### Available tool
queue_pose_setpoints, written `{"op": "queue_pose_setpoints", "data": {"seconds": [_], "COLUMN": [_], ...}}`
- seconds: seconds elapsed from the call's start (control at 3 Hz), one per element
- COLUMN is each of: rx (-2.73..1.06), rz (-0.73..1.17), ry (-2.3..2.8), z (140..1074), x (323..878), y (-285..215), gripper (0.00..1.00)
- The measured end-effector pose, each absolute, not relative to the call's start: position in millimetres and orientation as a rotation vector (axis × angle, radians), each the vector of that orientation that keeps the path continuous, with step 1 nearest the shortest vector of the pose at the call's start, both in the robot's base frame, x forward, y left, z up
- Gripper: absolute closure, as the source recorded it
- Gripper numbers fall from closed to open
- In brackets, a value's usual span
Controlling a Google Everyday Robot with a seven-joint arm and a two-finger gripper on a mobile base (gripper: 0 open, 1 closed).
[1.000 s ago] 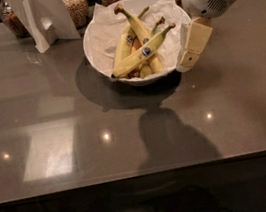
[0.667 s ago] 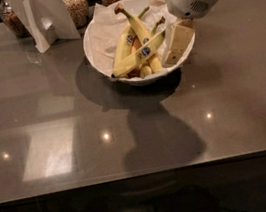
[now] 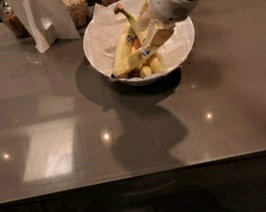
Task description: Pick banana from white bowl
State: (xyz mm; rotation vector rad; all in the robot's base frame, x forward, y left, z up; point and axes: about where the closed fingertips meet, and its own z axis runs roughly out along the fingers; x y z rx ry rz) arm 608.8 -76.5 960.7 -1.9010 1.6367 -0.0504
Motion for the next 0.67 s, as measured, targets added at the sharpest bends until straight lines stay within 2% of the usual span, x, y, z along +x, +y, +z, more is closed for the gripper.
{"op": "queue_pose_setpoints", "data": {"seconds": [0.67], "rx": [-1.972], "rz": [-0.05], "ry": [1.614], "z": [934], "x": [620], "y": [-65], "gripper": [0.45]}}
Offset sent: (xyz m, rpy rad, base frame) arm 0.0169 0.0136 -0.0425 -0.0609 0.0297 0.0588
